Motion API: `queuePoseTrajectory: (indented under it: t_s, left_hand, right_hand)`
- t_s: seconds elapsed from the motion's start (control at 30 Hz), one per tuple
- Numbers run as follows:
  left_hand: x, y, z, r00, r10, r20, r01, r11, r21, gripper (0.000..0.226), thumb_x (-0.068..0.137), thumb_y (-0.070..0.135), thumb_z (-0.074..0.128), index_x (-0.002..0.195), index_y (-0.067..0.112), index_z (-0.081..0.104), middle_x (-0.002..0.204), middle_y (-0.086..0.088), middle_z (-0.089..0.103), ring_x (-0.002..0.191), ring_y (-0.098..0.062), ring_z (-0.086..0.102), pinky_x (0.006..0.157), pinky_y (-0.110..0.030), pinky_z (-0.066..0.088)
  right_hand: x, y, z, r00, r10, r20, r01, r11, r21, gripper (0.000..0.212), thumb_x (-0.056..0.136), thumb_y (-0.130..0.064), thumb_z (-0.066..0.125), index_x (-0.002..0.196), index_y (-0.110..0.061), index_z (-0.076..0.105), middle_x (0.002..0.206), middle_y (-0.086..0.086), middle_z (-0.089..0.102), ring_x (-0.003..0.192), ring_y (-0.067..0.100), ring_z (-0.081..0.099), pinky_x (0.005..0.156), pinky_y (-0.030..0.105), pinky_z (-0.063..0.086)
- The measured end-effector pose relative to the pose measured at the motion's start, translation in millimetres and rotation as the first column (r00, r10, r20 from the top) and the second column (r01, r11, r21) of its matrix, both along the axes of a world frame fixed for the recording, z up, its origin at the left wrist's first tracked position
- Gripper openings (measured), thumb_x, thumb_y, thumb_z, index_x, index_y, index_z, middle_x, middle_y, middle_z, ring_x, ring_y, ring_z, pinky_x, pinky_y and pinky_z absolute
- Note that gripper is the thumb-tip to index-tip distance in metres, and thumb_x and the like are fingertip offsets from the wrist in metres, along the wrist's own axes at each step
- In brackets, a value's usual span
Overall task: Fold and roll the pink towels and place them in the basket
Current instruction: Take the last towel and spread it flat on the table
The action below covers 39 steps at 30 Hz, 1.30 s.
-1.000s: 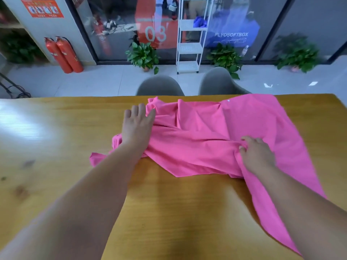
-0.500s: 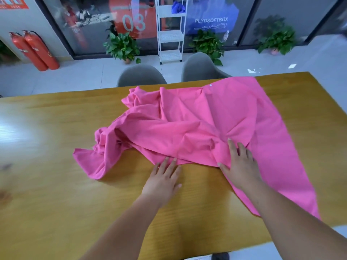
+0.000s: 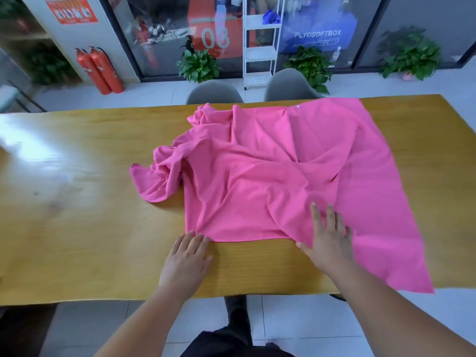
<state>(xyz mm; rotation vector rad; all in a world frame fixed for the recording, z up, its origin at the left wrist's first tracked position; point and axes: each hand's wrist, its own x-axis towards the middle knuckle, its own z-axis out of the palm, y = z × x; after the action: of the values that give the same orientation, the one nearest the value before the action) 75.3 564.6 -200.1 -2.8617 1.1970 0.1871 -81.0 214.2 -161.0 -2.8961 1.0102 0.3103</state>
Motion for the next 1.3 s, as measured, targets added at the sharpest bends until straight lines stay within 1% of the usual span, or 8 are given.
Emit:
queuePoseTrajectory:
  t_s: [0.23, 0.4, 0.53, 0.63, 0.8, 0.9, 1.07, 1.3]
  left_hand:
    - [-50.3, 30.4, 11.4, 0.978, 0.143, 0.154, -0.150, 0.988, 0.039, 0.043, 0.102, 0.037, 0.050, 0.130, 0.008, 0.065, 0.118, -0.014, 0.067, 0.120, -0.041, 0.058, 0.115, -0.060, 0.039]
    - [-98.2, 5.6, 7.9, 0.996, -0.090, 0.028, 0.090, 0.996, -0.009, 0.057, 0.100, 0.049, 0.058, 0.150, 0.022, 0.051, 0.156, -0.004, 0.052, 0.144, -0.028, 0.050, 0.117, -0.049, 0.044]
    - [-117.2, -7.5, 16.5, 0.997, 0.067, 0.041, -0.066, 0.997, -0.025, 0.048, 0.099, 0.044, 0.062, 0.137, 0.014, 0.059, 0.125, -0.003, 0.069, 0.112, -0.030, 0.067, 0.100, -0.047, 0.053]
    - [-122.7, -12.9, 22.9, 0.995, 0.058, 0.076, -0.059, 0.998, 0.017, 0.046, 0.100, 0.044, 0.059, 0.135, 0.014, 0.060, 0.111, -0.003, 0.069, 0.097, -0.030, 0.067, 0.089, -0.046, 0.053]
    - [-134.7, -9.5, 18.3, 0.992, 0.090, 0.083, -0.090, 0.996, -0.006, 0.045, 0.099, 0.047, 0.062, 0.129, 0.014, 0.063, 0.110, -0.007, 0.066, 0.094, -0.030, 0.066, 0.082, -0.044, 0.057]
    - [-141.3, -12.1, 22.0, 0.997, 0.061, 0.050, -0.063, 0.997, 0.035, 0.044, 0.103, 0.048, 0.041, 0.121, 0.016, 0.066, 0.095, 0.001, 0.065, 0.082, -0.025, 0.065, 0.076, -0.040, 0.054]
    - [-141.5, -16.1, 35.5, 0.990, 0.080, -0.120, -0.090, 0.993, -0.082, 0.041, 0.108, 0.048, 0.042, 0.142, 0.027, 0.053, 0.125, 0.010, 0.065, 0.112, -0.017, 0.065, 0.100, -0.036, 0.048]
    - [-110.4, 8.4, 54.2, 0.982, 0.173, -0.074, -0.181, 0.976, -0.121, 0.040, 0.105, 0.045, 0.047, 0.142, 0.029, 0.053, 0.135, 0.009, 0.055, 0.124, -0.019, 0.054, 0.107, -0.036, 0.043]
  right_hand:
    - [-71.6, 25.2, -8.0, 0.999, 0.038, -0.001, -0.038, 0.999, -0.017, 0.096, 0.098, -0.064, 0.053, 0.169, -0.027, 0.000, 0.173, 0.019, 0.003, 0.158, 0.044, 0.014, 0.122, 0.066, 0.027]
    - [-108.1, 45.5, -11.3, 0.991, 0.122, -0.045, -0.120, 0.992, 0.048, 0.088, 0.103, -0.064, 0.040, 0.167, -0.031, -0.011, 0.174, 0.015, -0.007, 0.160, 0.040, 0.005, 0.126, 0.062, 0.021]
    - [-130.8, 40.7, -6.8, 0.989, 0.128, -0.081, -0.119, 0.987, 0.108, 0.088, 0.103, -0.069, 0.036, 0.166, -0.030, -0.011, 0.176, 0.007, -0.001, 0.161, 0.036, 0.004, 0.125, 0.061, 0.024]
    - [-141.4, 28.3, -0.4, 0.985, 0.131, -0.112, -0.116, 0.984, 0.135, 0.086, 0.102, -0.072, 0.032, 0.167, -0.029, -0.005, 0.177, 0.001, -0.002, 0.161, 0.035, 0.003, 0.124, 0.060, 0.025]
    - [-151.5, 23.9, 6.7, 0.989, 0.047, -0.138, -0.030, 0.992, 0.122, 0.079, 0.101, -0.075, 0.021, 0.164, -0.027, 0.018, 0.171, 0.005, 0.021, 0.155, 0.037, 0.023, 0.118, 0.060, 0.035]
    - [-151.3, 21.6, 12.2, 0.986, 0.000, -0.165, 0.003, 1.000, 0.014, 0.076, 0.101, -0.075, 0.017, 0.156, -0.025, 0.034, 0.150, 0.005, 0.045, 0.134, 0.035, 0.050, 0.109, 0.055, 0.043]
    - [-133.5, 23.9, 21.5, 0.982, -0.002, -0.186, -0.008, 0.998, -0.056, 0.072, 0.103, -0.072, 0.018, 0.152, -0.024, 0.039, 0.144, 0.006, 0.048, 0.130, 0.031, 0.050, 0.105, 0.053, 0.045]
    - [-65.1, 58.0, 30.3, 0.975, 0.202, -0.094, -0.202, 0.979, 0.018, 0.069, 0.103, -0.070, 0.025, 0.156, -0.026, 0.036, 0.157, 0.009, 0.037, 0.140, 0.031, 0.040, 0.114, 0.055, 0.038]
